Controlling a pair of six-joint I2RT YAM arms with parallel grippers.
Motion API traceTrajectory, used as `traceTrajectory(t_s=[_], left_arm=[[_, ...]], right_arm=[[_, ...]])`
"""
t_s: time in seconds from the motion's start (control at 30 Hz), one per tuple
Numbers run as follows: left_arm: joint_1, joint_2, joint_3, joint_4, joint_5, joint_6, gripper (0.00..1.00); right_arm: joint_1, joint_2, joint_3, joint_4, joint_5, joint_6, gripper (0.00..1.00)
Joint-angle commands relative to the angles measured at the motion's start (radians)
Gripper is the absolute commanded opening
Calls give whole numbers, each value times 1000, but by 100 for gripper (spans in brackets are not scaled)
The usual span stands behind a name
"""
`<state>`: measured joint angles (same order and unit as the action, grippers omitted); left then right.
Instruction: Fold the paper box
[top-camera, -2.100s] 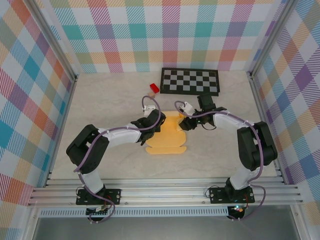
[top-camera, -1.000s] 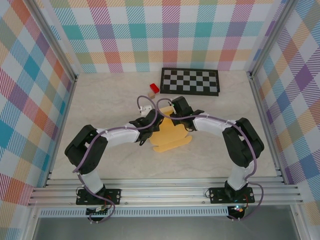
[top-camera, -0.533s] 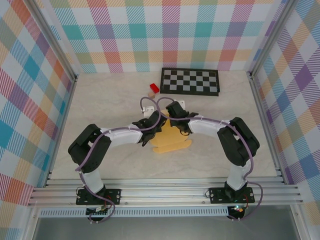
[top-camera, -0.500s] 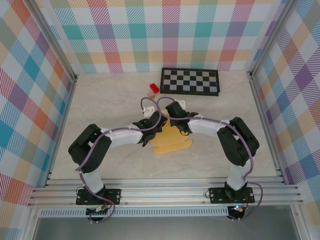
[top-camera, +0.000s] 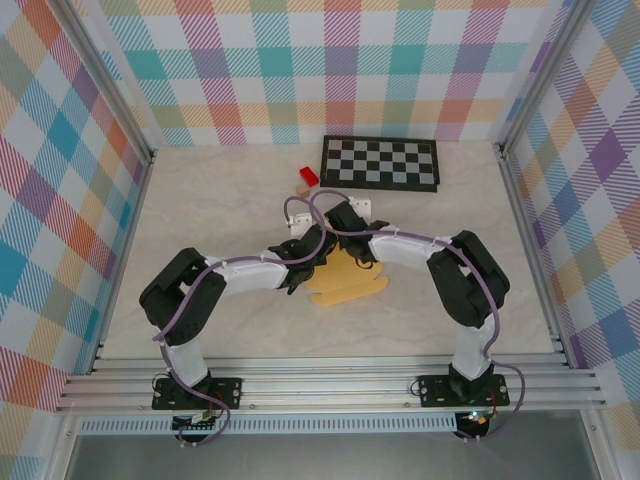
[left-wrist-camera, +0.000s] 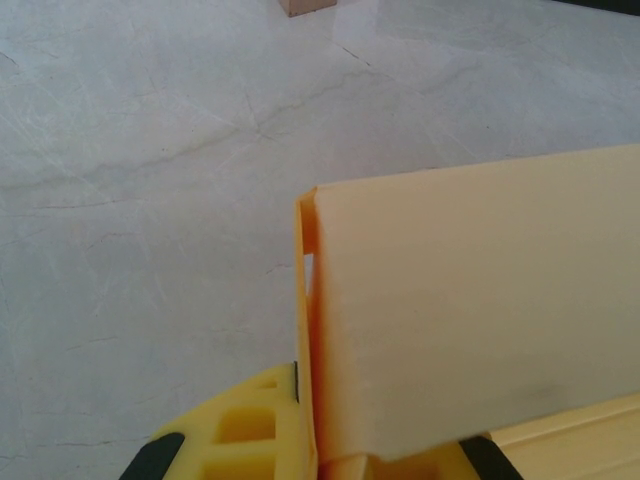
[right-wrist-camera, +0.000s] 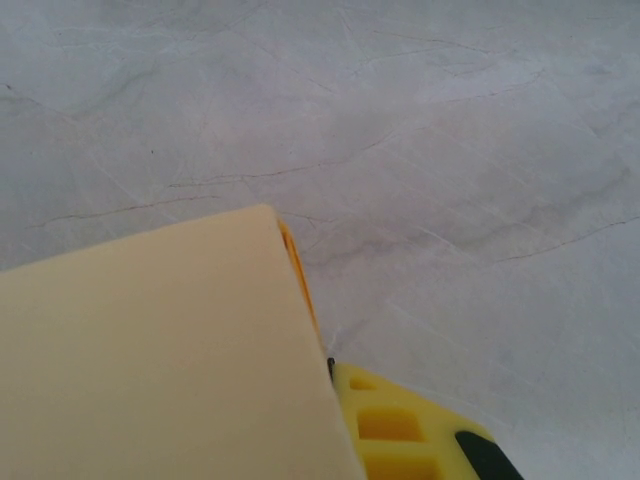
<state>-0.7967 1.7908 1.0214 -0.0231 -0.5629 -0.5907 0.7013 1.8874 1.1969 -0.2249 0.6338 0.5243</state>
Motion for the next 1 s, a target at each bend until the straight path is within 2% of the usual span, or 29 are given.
traceTrajectory(t_s=[0.0,0.1,0.43,0.7,0.97], left_arm=[[-21,-32,2,-10,-69,-33,0],[-21,-25,4,-15,-77,-33,0],[-19,1,9,-15,-122,-12,0],[-18,8,6,-15,-133,-2,0],[-19,16,35,-51,-117,-10,0]], right_arm=[[-74,13,-97,1,8,-12,3],[-95,-30,-153,75,-78,-26,7],[-123,-116,-231,163,-202,-75,28],[-134,-176,-246,167,-271,-94,33],[-134,-157,-233,124,-261,-125,27]])
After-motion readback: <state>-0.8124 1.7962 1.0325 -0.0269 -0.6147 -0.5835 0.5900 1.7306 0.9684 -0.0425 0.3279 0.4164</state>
